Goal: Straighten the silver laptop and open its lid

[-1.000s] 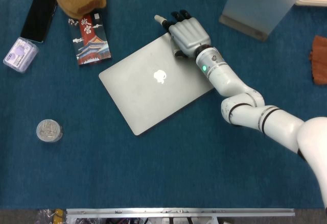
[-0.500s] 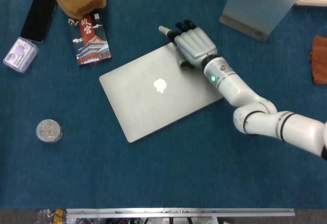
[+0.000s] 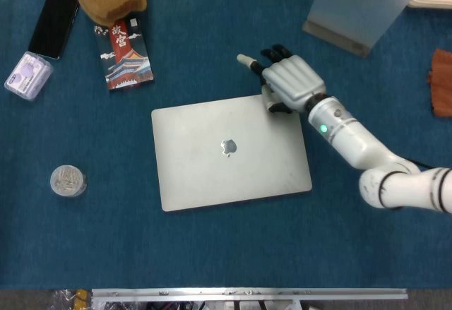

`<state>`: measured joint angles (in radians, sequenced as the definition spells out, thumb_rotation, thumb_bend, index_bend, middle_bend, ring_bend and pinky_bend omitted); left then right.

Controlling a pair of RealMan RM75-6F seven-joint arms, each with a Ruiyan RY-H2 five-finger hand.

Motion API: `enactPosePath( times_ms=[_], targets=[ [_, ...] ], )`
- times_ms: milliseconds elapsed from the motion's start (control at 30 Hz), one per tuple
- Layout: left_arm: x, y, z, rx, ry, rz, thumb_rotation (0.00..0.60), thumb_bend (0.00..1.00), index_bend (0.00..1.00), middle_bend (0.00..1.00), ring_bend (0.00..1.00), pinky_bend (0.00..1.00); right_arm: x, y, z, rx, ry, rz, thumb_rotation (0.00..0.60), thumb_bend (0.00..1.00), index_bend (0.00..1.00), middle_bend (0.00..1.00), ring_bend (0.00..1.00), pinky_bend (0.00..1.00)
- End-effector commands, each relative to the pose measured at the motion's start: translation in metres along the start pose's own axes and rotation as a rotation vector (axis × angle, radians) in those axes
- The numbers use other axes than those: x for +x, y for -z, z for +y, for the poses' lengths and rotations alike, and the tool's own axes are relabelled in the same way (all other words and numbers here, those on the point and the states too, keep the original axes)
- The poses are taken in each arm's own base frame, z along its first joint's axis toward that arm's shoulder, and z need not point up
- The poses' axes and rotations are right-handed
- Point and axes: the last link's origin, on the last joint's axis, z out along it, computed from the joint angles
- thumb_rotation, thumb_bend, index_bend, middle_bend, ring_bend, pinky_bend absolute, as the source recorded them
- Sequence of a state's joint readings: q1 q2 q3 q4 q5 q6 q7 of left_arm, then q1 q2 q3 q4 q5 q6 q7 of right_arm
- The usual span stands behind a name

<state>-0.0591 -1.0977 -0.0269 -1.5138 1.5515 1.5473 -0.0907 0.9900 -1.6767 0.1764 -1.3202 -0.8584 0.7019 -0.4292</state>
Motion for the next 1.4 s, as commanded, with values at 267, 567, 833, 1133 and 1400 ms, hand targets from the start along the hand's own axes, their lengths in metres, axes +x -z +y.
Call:
enactPosePath(
  times_ms=[267,567,833,1133,1400],
  targets=[
    [0.001,-0.002,0.005,-0.012,-0.003,-0.001,0.600,0.34,0.13,0.14,0.10,0.09,0.013,0.026,-0.001,0.038,-0.046,0.057,0.435,0.58,0.00,0.39,0.08,0.04],
    [0.001,-0.001,0.005,-0.006,-0.006,-0.001,0.600,0.34,0.13,0.14,0.10,0.09,0.004,0.045,-0.034,0.186,-0.020,0.117,0.440,0.25,0.00,0.26,0.05,0.04],
    [0.003,0.001,0.005,-0.004,-0.008,0.001,0.600,0.34,0.13,0.14,0.10,0.09,-0.004,0.066,-0.072,0.329,-0.013,0.124,0.452,0.18,0.00,0.18,0.01,0.04],
    [0.004,0.001,0.009,-0.017,-0.009,0.001,0.600,0.34,0.13,0.14,0.10,0.09,-0.020,0.079,-0.115,0.435,0.082,0.142,0.460,0.15,0.00,0.14,0.00,0.04],
    [0.005,0.007,0.007,-0.011,-0.004,0.001,0.600,0.34,0.13,0.14,0.10,0.09,-0.041,0.077,-0.149,0.473,0.180,0.163,0.461,0.15,0.00,0.11,0.00,0.04]
  ],
)
